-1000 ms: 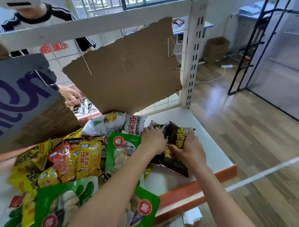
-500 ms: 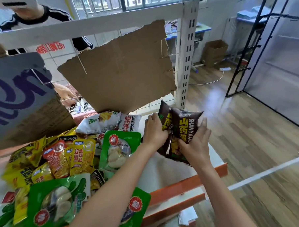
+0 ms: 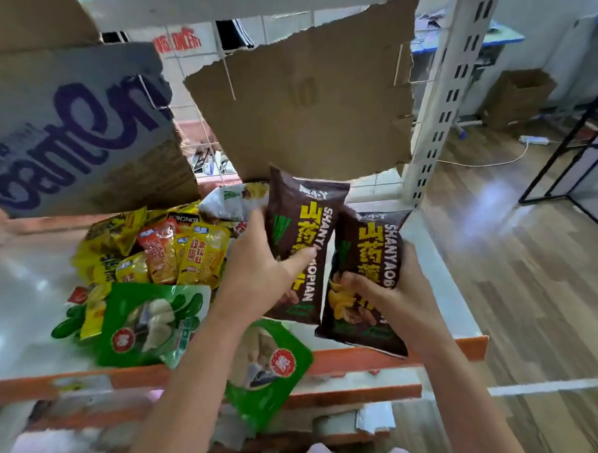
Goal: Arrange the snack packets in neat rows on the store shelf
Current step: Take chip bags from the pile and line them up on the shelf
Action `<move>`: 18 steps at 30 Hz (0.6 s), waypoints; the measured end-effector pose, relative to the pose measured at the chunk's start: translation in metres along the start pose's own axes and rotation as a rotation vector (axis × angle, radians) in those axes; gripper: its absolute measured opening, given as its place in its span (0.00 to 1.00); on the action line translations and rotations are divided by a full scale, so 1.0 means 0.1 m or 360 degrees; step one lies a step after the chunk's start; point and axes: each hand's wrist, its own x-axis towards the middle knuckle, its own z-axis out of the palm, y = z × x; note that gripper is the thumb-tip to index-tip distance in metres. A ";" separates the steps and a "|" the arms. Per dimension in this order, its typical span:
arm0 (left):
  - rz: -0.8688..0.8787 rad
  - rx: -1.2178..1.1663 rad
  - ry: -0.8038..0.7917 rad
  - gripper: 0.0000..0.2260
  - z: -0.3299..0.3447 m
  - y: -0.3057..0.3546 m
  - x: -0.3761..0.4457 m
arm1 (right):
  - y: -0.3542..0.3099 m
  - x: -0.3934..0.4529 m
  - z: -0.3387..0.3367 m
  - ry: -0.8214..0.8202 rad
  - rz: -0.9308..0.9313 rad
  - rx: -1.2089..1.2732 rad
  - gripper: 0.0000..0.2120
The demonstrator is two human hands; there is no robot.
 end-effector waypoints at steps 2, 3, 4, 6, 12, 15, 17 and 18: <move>-0.0195 -0.0096 0.0045 0.18 -0.18 -0.16 -0.24 | -0.02 -0.07 0.13 -0.0218 -0.0004 -0.0041 0.34; -0.0299 -0.0147 0.0100 0.17 -0.25 -0.25 -0.37 | -0.03 -0.11 0.22 -0.0319 -0.0004 -0.0056 0.34; -0.0396 -0.0178 0.0164 0.17 -0.32 -0.33 -0.50 | -0.03 -0.15 0.31 -0.0406 -0.0012 -0.0068 0.34; -0.0584 -0.0216 0.0303 0.16 -0.45 -0.52 -0.75 | -0.02 -0.23 0.50 -0.0559 -0.0050 -0.0105 0.32; -0.1002 -0.0321 0.0715 0.16 -0.76 -0.94 -1.40 | -0.12 -0.46 1.07 -0.0983 -0.0250 -0.0205 0.31; -0.1104 -0.0402 0.0887 0.16 -0.92 -1.08 -1.72 | -0.21 -0.59 1.36 -0.1119 -0.0375 -0.0314 0.33; -0.1160 -0.0445 0.1006 0.16 -1.05 -1.17 -1.92 | -0.27 -0.70 1.57 -0.1231 -0.0383 -0.0347 0.33; -0.1184 -0.0463 0.1059 0.15 -1.11 -1.20 -2.02 | -0.29 -0.76 1.69 -0.1289 -0.0369 -0.0358 0.32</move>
